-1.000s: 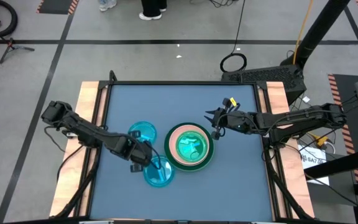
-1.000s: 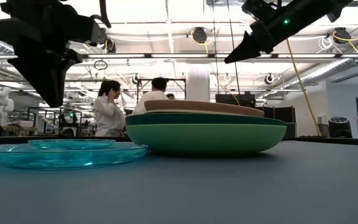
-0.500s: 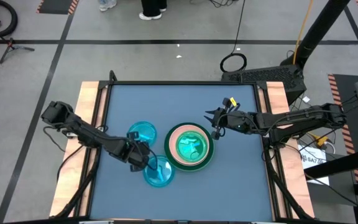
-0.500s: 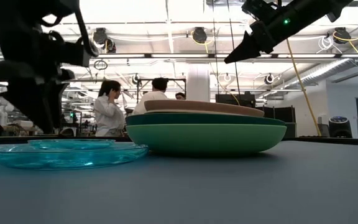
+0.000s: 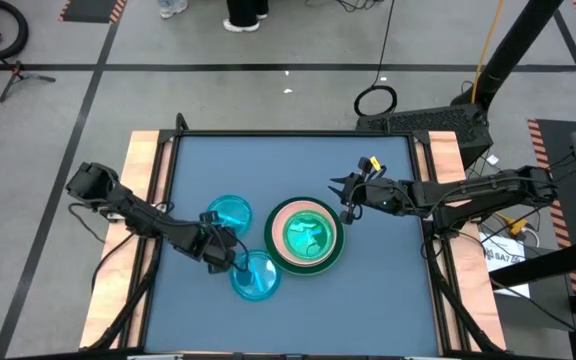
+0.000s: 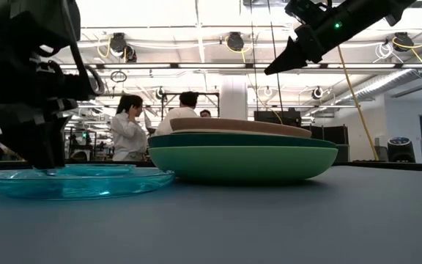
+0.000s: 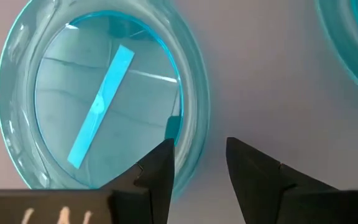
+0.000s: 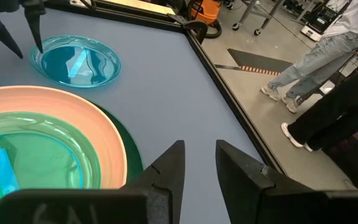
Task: Stack plastic plates
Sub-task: Stack the top blue plate on top of the blue plate
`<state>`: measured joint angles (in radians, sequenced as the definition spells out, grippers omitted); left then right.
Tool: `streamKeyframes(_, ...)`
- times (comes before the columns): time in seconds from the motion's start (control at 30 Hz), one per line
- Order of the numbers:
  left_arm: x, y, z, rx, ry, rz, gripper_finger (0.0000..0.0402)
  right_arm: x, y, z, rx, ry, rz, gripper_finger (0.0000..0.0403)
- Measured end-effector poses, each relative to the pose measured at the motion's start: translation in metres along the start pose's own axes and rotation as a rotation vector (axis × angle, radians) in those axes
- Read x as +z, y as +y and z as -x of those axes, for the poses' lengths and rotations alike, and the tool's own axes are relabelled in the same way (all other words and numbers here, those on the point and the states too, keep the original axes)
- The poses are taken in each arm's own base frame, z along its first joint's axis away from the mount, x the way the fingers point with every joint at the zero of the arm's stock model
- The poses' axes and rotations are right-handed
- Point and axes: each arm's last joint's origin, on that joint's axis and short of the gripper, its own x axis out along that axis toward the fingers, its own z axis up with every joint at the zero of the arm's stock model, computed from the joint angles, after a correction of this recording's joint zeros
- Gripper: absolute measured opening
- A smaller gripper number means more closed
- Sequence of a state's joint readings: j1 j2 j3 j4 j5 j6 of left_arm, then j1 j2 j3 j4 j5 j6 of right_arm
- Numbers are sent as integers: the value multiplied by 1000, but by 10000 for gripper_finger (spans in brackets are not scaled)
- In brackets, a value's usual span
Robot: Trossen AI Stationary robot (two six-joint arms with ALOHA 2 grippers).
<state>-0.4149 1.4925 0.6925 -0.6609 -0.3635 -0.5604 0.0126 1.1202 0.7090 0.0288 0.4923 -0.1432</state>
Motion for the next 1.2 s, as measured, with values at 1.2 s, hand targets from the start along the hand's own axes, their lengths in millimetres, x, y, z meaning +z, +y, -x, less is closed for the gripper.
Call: streamKeyframes(1.2, -8, 3, -9, 42, -22, -9, 7, 0, 0, 0, -1, 0, -1, 86)
